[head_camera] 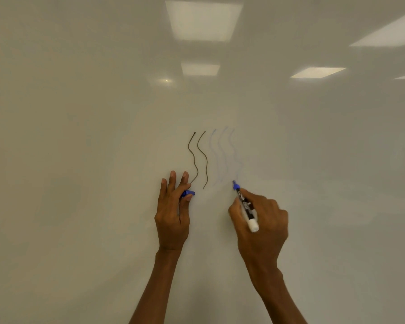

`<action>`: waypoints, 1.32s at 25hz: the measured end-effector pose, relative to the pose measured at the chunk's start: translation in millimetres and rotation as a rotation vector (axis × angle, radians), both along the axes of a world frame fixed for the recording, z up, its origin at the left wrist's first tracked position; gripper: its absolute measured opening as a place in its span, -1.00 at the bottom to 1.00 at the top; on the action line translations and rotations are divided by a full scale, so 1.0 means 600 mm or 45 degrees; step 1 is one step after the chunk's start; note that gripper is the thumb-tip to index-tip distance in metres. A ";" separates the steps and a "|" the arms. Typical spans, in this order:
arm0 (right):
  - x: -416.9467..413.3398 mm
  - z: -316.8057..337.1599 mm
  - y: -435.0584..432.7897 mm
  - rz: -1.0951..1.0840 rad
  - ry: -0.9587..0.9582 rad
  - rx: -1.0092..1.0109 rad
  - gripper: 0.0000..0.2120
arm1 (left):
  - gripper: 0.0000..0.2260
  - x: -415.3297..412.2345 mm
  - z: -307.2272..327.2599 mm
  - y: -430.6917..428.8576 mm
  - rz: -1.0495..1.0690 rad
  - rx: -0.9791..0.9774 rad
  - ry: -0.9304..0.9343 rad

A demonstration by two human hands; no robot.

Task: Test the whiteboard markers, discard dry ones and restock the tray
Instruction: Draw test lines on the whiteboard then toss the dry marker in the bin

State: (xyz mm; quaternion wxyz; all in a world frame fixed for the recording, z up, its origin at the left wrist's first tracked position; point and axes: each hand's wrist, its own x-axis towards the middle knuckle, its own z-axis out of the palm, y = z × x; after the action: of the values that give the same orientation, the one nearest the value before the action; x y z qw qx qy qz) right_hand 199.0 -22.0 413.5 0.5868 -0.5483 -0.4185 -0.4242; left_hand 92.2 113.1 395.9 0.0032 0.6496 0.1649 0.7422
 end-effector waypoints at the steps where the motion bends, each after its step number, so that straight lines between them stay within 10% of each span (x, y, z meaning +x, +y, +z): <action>1: -0.001 -0.001 -0.001 0.009 -0.044 -0.033 -0.93 | -0.56 0.000 -0.002 0.001 0.003 -0.013 0.003; 9: 0.053 0.139 -0.011 0.078 0.025 0.096 -0.82 | -0.54 -0.001 0.000 0.000 -0.020 -0.043 0.007; 17: 0.035 0.014 -0.032 0.059 0.045 -0.038 -0.86 | -0.58 0.001 -0.003 -0.001 0.016 0.006 -0.008; 22: 0.028 0.042 -0.056 0.696 0.457 0.162 -0.82 | -0.58 0.002 -0.002 0.000 0.030 -0.004 -0.008; 33: 0.083 0.140 -0.043 0.542 0.315 0.241 -0.79 | -0.58 0.001 -0.002 0.000 0.039 0.011 -0.003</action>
State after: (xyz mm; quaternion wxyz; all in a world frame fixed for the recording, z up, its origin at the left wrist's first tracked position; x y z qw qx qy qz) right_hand 248.6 -47.7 497.4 0.7582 -0.4384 -0.4079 -0.2580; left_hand 92.9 113.2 394.9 -0.0107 0.6462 0.1717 0.7435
